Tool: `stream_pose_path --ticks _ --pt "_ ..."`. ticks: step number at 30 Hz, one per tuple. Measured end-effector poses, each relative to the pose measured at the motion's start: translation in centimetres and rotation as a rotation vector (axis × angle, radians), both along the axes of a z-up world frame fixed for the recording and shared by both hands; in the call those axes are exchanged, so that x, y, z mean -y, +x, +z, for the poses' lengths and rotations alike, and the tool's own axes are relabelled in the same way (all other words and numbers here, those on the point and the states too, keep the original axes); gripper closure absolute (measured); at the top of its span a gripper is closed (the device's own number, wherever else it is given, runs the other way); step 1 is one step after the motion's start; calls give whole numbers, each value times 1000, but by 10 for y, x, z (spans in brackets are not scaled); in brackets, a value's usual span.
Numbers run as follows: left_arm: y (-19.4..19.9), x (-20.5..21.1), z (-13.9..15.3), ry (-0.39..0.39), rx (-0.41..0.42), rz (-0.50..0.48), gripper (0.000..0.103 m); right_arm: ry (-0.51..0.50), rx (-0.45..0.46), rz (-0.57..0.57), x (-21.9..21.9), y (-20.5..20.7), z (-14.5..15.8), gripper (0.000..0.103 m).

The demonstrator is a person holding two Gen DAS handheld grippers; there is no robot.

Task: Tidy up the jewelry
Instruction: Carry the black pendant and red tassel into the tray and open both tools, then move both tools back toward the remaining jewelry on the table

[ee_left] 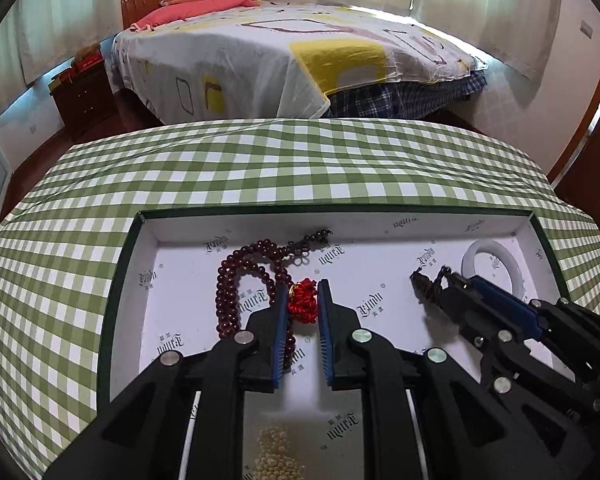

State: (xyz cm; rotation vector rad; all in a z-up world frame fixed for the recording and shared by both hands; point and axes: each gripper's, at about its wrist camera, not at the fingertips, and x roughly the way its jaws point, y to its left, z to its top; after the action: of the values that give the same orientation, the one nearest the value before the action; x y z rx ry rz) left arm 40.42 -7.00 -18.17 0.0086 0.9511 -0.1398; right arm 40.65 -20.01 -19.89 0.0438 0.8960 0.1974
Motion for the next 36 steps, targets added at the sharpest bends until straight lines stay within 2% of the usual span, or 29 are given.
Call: stream_pose_path --ticks 1,3,9,11,13,15,19,21,24,26,30,36 --pt "0 0 -1 -2 -4 -1 86 1 -6 -1 0 0 -1 84" --pt "1 1 -2 -4 -11 1 73 4 -5 -2 0 0 0 78" --pt "0 -3 0 -16 -4 16 67 16 1 -23 4 -1 1 70" --pt "-4 -5 6 -12 23 27 63 7 28 -37 6 -5 5 61" --pt "-10 -9 13 -25 51 36 56 11 54 -51 9 -10 11 56" --pt "-20 -14 23 -44 96 42 46 15 82 -56 12 -18 19 54" --pt "-40 -20 46 -46 164 47 43 -6 139 -55 14 -35 37 51" --pt "-50 -22 58 -45 200 51 35 -20 167 -56 14 -44 47 45" --pt "-68 -22 77 -12 264 52 29 -46 206 -58 14 -61 62 44" --pt "-80 -21 86 13 296 61 28 -61 232 -58 14 -74 72 44" --pt "-103 -25 98 13 334 66 26 -67 261 -56 15 -100 85 43" --pt "-139 -27 99 -11 338 64 26 -68 273 -50 15 -135 89 43"
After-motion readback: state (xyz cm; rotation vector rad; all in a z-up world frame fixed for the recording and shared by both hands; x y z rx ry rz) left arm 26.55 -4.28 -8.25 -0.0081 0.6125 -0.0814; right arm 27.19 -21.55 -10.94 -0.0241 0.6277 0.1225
